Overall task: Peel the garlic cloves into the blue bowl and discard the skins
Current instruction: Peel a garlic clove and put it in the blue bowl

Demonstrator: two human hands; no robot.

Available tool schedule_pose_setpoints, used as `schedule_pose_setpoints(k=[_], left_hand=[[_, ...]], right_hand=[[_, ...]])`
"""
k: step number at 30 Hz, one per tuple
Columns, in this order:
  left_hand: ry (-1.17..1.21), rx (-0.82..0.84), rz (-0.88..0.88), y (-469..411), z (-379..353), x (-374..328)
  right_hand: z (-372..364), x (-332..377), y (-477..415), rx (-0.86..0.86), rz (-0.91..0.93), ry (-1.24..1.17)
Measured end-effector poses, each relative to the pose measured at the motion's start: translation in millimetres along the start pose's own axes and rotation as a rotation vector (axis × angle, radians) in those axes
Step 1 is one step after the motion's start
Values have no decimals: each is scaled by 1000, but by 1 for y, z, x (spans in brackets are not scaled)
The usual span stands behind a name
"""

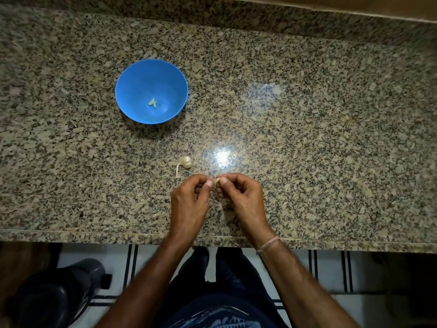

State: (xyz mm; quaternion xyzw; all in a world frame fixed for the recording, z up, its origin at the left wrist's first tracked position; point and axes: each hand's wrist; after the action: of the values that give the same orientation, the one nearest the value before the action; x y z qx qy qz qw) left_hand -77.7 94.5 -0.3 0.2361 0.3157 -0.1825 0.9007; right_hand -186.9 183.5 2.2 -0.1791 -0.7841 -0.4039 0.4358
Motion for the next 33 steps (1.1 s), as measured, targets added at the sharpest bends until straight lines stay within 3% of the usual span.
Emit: schedule_pose_setpoints(k=[3, 7, 15, 21, 25, 30, 33], left_hand=[[109, 17, 5, 0, 1, -2], [7, -22, -50, -1, -1, -2], [-281, -102, -301, 1, 5, 3], [-352, -93, -365, 1, 9, 1], [-194, 9, -293, 3, 14, -7], [251, 298, -28, 5, 19, -8], [332, 357, 70, 5, 20, -4]], right_hand=[[0, 3, 1, -4, -57, -88], [-3, 4, 3, -3, -101, -131], [4, -4, -5, 81, 214, 385], [-4, -5, -2, 2, 203, 487], [-11, -5, 5, 11, 258, 517], [-16, 0, 12, 16, 312, 440], [-14, -2, 13, 25, 300, 358]])
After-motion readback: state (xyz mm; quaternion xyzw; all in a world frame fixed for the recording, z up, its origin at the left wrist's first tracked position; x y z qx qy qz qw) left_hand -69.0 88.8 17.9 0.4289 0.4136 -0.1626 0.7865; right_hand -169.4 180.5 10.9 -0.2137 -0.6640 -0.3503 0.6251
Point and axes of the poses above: each hand's wrist, its own y-axis away from the middle knuckle, its own z-axis out of the back of the hand, x = y × z, and after that the axes turned 14 degrees about -y, right-handed
